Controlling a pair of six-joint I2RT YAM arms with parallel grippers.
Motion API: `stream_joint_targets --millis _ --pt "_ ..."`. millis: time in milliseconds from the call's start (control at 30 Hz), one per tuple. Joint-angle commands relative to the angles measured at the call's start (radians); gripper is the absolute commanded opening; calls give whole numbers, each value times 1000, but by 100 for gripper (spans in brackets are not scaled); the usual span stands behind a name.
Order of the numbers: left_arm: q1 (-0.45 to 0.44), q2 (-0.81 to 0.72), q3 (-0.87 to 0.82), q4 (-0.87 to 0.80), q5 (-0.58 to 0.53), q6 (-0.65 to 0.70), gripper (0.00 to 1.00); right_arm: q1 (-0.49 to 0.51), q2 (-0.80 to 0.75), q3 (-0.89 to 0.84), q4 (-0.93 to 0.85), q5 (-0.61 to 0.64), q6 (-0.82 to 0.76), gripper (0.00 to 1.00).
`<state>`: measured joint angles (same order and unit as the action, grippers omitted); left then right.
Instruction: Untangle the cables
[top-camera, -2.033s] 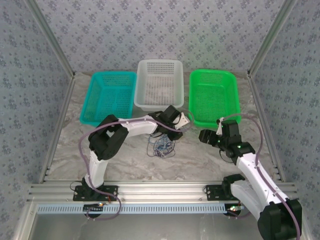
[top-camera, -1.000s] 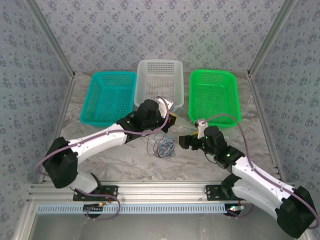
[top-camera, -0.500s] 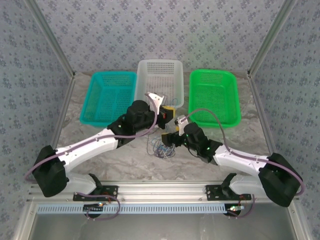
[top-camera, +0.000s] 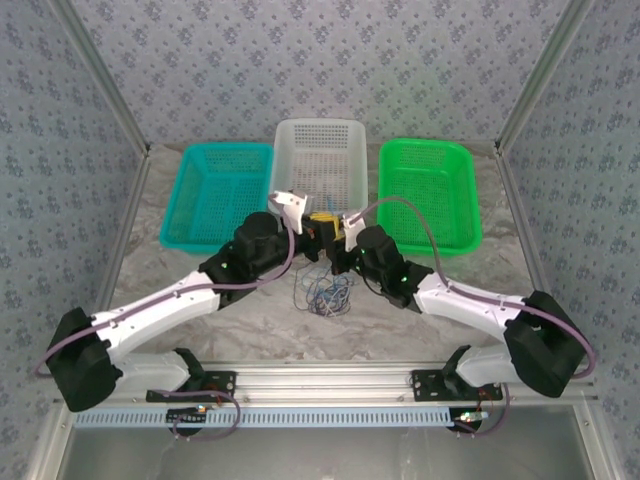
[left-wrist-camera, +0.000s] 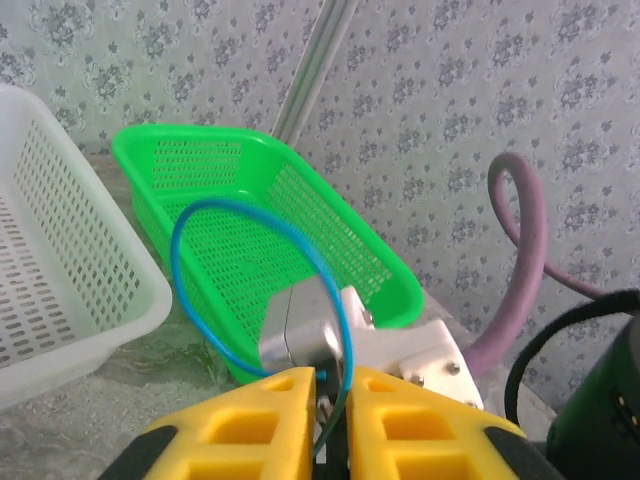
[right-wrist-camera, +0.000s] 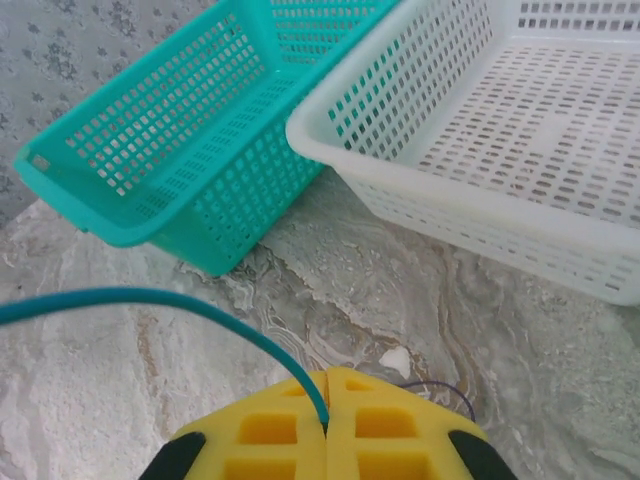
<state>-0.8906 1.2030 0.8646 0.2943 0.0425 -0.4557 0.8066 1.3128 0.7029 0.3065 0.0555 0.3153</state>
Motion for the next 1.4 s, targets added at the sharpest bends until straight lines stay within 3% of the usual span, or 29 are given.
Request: stream_joint_targets --millis 0,100,267,767,967,1067,1367 --pt "5 -39 -11 -8 -54 3 28 -10 -21 53 -80 -22 -30 0" --pt "27 -81 -53 -22 -83 -3 53 -19 -72 79 -146 -18 -43 0" --pt "53 -145 -105 -101 -117 16 77 -42 -163 154 -281 -34 -67 0" --pt "9 -47 -133 -75 -12 92 79 -46 -230 317 -397 -71 -38 0" --pt "-26 53 -85 -32 71 107 73 -48 -227 377 -412 -71 -23 0" --pt "-35 87 -81 -13 58 101 66 -47 -236 393 -417 -80 -18 0" --pt "-36 79 -74 15 40 116 10 -60 -275 389 -470 -51 -22 0"
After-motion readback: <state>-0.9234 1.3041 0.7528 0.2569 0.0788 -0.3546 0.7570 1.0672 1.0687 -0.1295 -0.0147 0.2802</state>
